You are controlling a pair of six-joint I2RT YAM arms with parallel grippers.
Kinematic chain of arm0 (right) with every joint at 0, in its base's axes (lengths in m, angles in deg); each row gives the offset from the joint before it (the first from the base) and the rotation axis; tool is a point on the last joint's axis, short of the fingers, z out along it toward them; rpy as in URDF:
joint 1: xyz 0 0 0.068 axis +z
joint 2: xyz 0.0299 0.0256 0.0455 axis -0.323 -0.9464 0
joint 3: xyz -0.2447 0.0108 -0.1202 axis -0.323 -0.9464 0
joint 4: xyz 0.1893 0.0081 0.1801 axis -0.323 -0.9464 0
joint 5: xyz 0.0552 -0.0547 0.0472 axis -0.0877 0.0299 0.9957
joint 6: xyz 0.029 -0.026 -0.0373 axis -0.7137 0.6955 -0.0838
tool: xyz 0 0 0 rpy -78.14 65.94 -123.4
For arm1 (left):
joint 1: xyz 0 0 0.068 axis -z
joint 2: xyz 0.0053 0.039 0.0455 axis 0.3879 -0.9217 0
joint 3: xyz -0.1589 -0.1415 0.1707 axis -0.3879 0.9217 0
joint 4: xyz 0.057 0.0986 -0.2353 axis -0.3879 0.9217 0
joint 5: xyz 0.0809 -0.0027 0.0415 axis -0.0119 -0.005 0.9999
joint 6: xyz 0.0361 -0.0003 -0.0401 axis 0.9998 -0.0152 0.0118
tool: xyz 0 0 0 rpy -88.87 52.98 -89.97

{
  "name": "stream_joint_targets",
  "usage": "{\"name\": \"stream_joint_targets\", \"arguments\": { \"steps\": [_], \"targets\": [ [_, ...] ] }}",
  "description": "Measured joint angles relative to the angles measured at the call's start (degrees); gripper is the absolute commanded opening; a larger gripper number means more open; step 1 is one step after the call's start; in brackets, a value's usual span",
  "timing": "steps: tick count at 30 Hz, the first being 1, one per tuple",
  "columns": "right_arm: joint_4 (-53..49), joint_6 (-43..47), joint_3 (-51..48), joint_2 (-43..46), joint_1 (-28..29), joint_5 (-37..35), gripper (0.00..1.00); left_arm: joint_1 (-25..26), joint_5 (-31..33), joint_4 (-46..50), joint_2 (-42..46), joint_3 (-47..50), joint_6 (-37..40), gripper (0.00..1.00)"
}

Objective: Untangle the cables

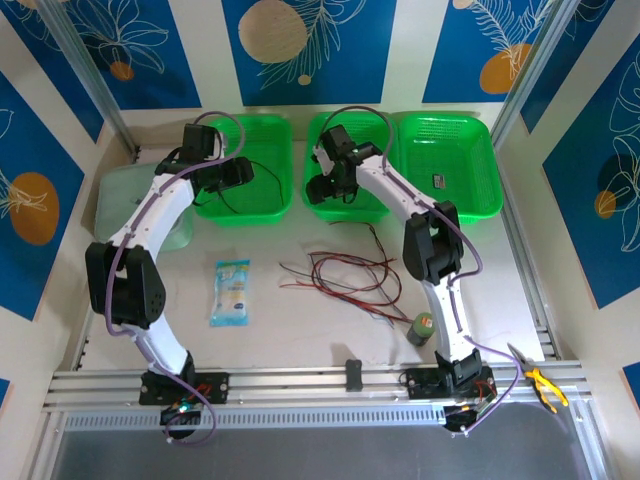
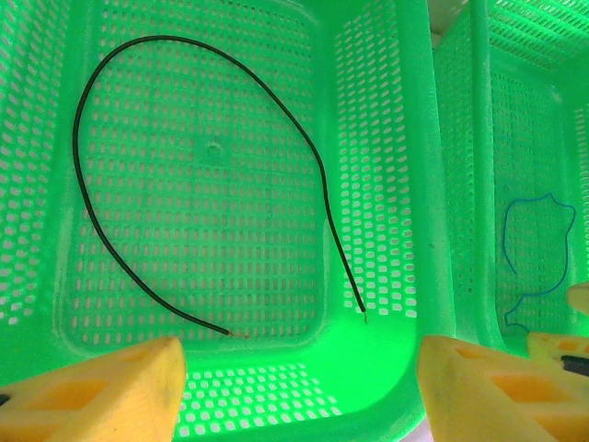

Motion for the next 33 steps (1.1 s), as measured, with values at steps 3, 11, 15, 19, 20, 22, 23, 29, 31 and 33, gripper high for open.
{"name": "stream_joint_targets", "arguments": {
  "steps": [3,11,15,19,20,22,23,29,31,33],
  "targets": [
    [0.04,-0.11,0.02,-0.55,-1.03,0.07,0.7,0.0,0.0,0.0,0.0,0.0,0.0,0.68],
    [-1.2,-0.13,2.43,-5.55,-3.45,1.55,0.71,0.0,0.0,0.09,0.02,0.0,0.02,0.68],
    [-2.56,-0.52,4.63,-7.98,-4.02,2.47,0.72,0.0,0.0,0.22,0.13,0.0,0.02,0.68],
    [-2.97,-1.97,4.76,-7.56,-4.22,5.11,0.83,0.0,0.0,0.87,0.63,0.0,0.04,0.7],
    [-2.16,-2.73,4.0,-6.78,-4.42,6.6,0.86,-0.02,-0.02,1.14,0.81,0.0,0.02,0.7],
    [-0.5,-4.66,1.31,-3.93,-4.63,9.44,0.91,-0.04,-0.17,1.73,1.29,-0.09,0.02,0.7],
    [0.31,-5.6,0.07,-2.14,-4.7,10.58,0.91,-0.04,-0.37,2.1,1.53,-0.33,0.02,0.71],
    [3.91,-9.27,-1.97,7.89,-6.19,15.41,0.91,-0.04,-1.77,3.17,3.65,-1.46,-0.37,0.71],
    [5.73,-9.86,-4.35,11.28,-6.73,15.96,0.91,-0.04,-2.16,3.48,4.83,-1.44,-0.44,0.71],
    [7.37,-10.67,-9.09,15.23,-7.19,16.39,0.91,-0.04,-2.67,3.43,6.12,-1.03,-0.46,0.7]
  ]
}}
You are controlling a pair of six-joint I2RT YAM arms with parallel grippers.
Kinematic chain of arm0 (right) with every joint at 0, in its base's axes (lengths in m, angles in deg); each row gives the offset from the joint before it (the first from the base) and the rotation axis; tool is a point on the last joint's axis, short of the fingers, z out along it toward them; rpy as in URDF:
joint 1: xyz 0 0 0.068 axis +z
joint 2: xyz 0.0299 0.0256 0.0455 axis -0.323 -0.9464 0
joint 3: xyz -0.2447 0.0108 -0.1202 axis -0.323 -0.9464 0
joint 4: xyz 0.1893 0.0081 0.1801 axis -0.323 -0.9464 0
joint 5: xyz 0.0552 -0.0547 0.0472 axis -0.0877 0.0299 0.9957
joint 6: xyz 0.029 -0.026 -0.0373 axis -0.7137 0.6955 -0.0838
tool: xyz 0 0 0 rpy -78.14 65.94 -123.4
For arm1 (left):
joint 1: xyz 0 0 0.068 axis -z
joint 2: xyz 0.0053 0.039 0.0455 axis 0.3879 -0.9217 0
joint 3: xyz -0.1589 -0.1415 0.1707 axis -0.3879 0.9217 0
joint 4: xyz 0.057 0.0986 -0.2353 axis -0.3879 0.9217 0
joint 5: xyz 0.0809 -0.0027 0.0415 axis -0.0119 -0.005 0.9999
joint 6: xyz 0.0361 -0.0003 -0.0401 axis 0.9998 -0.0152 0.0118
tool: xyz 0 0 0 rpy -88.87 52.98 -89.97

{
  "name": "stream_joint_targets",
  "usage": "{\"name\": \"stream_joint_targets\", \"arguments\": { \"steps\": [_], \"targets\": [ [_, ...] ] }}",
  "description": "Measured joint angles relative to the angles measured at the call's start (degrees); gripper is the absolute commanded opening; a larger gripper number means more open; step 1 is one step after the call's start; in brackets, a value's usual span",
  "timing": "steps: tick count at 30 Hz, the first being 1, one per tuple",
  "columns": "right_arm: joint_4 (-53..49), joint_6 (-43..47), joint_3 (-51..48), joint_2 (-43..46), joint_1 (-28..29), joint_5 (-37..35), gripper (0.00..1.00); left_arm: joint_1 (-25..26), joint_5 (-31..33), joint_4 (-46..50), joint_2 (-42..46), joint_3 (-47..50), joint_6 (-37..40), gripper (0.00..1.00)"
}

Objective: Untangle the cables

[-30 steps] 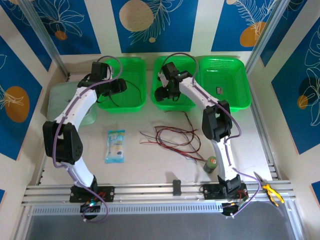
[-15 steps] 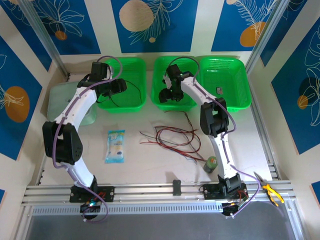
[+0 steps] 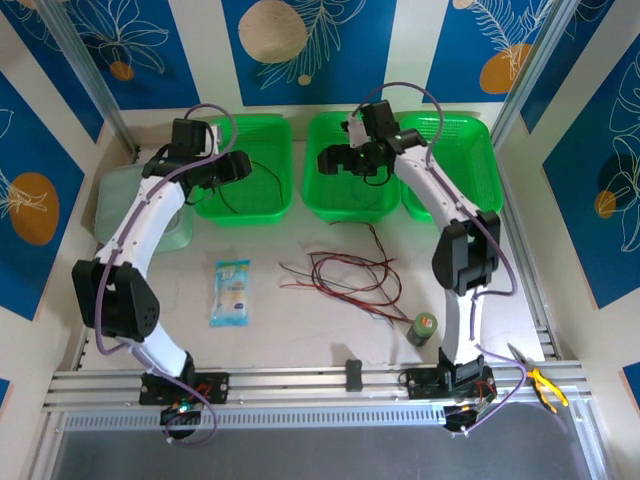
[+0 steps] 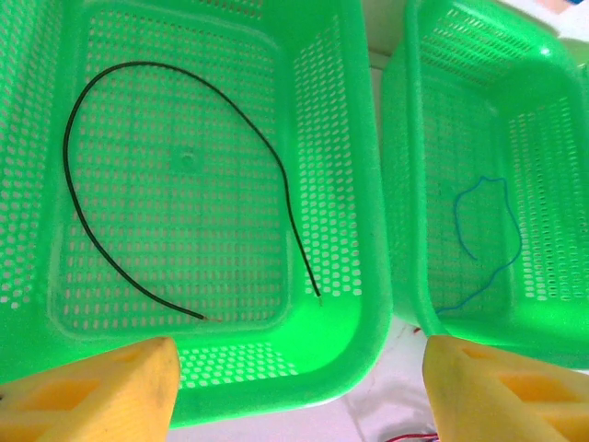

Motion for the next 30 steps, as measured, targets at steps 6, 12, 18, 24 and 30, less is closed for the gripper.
{"name": "stream_joint_targets", "arguments": {
  "steps": [6,12,18,24,30],
  "targets": [
    [4.11,-4.15,-22.21,16.41,-2.32,0.63,0.85,1.77,-1.66,-1.14,6.16,6.58,-1.11,0.71],
    [5.81,-6.49,-41.51,34.84,-4.33,-0.92,0.79,8.81,-1.68,-4.7,11.34,17.44,-3.69,0.71],
    [9.81,-16.04,-58.03,44.41,-5.7,-5.6,0.58,15.02,-0.59,-9.75,12.66,26.53,-9.18,0.71],
    [11.54,-23.63,-66.75,45.68,-7.56,-9.07,0.53,20.98,1.42,-13.11,13.11,29.53,-13.07,0.71],
    [17.29,-25.44,-69.13,43.56,-11.54,-8.15,0.47,23.52,2.36,-13.81,12.39,29.03,-13.07,0.71]
  ]
}}
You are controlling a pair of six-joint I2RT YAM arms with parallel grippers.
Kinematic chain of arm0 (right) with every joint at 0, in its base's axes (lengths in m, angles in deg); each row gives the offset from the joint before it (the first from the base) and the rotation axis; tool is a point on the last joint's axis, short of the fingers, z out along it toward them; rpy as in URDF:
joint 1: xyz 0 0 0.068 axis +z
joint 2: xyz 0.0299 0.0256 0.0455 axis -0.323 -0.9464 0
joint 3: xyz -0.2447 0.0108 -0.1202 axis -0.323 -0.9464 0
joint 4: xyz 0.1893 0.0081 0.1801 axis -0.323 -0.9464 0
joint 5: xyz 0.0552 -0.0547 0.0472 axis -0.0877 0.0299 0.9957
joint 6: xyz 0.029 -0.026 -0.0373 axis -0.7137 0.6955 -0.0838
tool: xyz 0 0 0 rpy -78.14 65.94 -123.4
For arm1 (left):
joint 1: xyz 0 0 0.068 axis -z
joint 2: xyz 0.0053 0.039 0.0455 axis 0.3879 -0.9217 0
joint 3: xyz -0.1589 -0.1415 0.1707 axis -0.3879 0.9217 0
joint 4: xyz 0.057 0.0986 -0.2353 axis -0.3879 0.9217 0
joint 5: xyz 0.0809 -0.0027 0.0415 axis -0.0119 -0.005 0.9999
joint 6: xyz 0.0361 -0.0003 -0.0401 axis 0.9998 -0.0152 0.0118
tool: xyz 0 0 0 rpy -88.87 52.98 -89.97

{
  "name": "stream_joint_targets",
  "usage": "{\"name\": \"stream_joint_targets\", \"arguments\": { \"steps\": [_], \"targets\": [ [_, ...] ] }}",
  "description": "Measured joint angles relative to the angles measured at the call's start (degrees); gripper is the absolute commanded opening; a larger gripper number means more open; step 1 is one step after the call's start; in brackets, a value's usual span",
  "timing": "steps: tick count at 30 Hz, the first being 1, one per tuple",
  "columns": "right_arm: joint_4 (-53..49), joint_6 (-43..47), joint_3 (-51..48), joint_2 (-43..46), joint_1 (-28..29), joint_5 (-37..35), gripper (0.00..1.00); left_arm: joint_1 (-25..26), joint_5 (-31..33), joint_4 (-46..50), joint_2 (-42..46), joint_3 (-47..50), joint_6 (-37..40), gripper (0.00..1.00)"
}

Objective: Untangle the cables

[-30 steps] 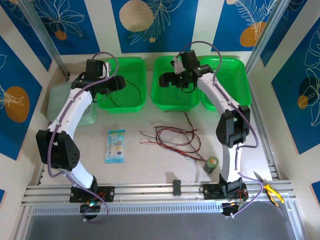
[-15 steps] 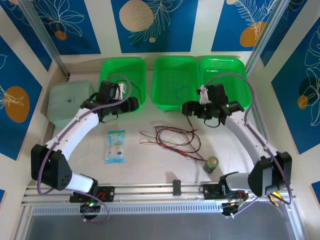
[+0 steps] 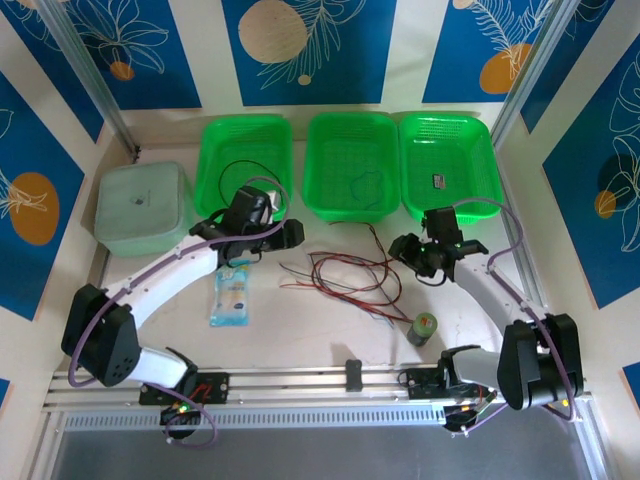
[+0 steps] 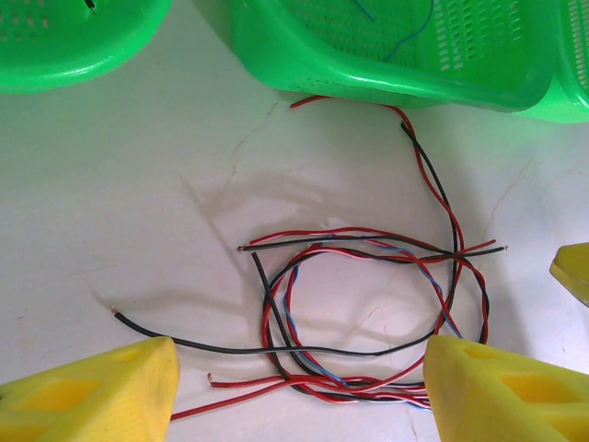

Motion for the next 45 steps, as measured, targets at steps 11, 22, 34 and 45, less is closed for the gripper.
{"name": "stream_joint_targets", "arguments": {
  "steps": [11,22,34,45],
  "targets": [
    [3.28,0.04,-1.64,-3.19,-3.15,4.33,0.42,5.57,0.35,-1.92,-9.11,-6.6,2.1,0.67],
    [5.38,-1.51,-3.54,-0.37,-14.53,11.28,0.41,18.56,4.02,6.29,-30.25,-29.27,19.17,0.58],
    [2.36,1.95,-3.54,2.19,-23.45,17.9,0.41,24.3,4.39,16.46,-48.52,-51.15,22.34,0.49],
    [2.4,2.56,-3.8,2.16,-23.98,20.44,0.41,24.52,5.07,20.61,-54.21,-59.65,21.92,0.36]
  ]
}}
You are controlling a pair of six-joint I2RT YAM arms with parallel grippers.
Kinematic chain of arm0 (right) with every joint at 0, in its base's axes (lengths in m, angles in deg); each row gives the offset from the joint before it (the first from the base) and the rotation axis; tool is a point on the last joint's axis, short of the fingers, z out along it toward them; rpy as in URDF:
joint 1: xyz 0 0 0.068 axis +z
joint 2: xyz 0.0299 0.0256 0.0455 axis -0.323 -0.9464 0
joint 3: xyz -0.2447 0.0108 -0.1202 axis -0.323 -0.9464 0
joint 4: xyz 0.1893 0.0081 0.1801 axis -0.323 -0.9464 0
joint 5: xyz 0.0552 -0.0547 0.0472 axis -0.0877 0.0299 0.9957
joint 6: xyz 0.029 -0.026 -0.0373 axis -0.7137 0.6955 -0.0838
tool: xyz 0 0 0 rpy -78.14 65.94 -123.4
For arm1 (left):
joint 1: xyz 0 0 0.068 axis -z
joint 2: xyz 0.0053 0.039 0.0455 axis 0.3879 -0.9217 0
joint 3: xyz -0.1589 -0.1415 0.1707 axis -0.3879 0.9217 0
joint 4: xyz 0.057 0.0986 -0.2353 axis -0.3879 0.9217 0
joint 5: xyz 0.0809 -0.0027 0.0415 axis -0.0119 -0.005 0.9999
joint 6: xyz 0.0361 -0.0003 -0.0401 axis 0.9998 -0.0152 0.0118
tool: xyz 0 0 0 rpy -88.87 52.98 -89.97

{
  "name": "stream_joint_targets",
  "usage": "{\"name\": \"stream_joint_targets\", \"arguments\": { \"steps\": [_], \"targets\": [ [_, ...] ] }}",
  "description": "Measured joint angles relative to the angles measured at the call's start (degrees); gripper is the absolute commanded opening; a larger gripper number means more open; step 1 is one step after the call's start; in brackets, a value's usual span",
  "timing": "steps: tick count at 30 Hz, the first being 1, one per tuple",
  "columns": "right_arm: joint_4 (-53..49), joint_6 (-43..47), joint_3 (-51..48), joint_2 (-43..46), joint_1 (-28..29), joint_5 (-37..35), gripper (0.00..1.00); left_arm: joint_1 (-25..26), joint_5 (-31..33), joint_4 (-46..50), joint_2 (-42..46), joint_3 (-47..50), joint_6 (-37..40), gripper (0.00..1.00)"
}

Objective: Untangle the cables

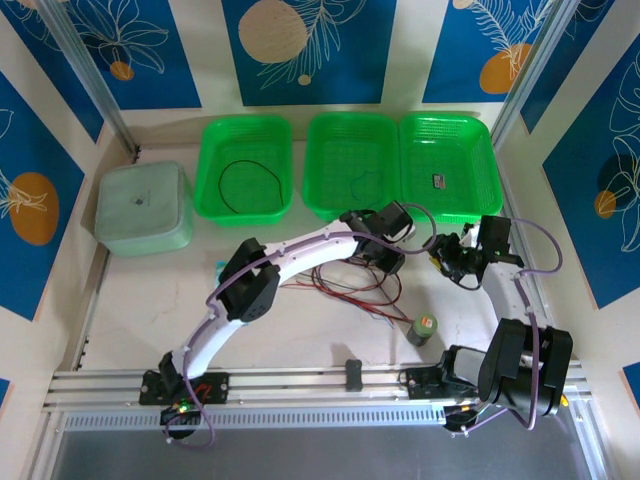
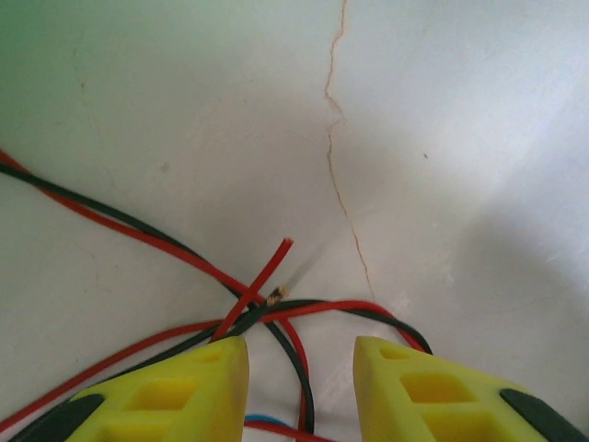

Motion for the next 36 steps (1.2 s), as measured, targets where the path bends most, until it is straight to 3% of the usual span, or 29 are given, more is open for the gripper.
{"name": "stream_joint_targets", "arguments": {
  "steps": [23,27,34,36],
  "targets": [
    [1.03,0.44,-0.33,-0.7,0.0,2.54,0.41,0.0,2.93,0.94,-2.67,-2.8,0.24,0.4],
    [1.03,0.46,-0.33,-0.92,0.0,2.56,0.41,-0.04,2.91,0.92,-3.89,-5.51,0.39,0.3],
    [1.03,0.68,-0.33,-1.25,0.0,2.93,0.41,-0.04,2.71,0.94,-5.22,-6.25,0.22,0.3],
    [1.01,0.7,-0.33,-1.53,0.0,2.95,0.41,-0.04,2.73,0.92,-5.51,-6.27,0.22,0.2]
  ]
}}
